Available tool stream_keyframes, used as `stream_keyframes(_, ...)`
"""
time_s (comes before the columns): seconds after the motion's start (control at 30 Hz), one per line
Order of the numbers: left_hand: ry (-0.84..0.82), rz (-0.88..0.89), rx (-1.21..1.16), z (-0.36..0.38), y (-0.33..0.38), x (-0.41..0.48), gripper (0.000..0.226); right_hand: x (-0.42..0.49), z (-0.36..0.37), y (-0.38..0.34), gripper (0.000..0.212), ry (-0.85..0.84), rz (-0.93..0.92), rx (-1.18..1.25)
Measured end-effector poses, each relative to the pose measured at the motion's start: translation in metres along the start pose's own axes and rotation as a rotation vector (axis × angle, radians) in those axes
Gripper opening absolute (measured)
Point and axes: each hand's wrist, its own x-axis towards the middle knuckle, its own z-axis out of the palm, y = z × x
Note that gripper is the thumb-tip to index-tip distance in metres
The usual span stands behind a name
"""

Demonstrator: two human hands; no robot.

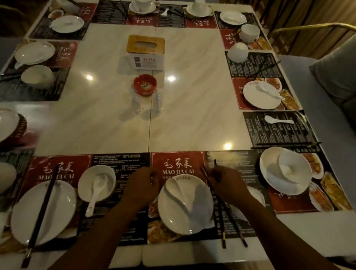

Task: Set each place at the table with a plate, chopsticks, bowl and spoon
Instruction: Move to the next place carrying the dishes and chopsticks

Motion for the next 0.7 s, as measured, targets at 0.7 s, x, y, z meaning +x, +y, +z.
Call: stream_keyframes(0.7, 0.114, -0.063, -0.061, 0.060, 0.026, -0.034, 0.033, -0.032, -0.020, 0.054, 0.026, 0.047, -0.157, -0.091)
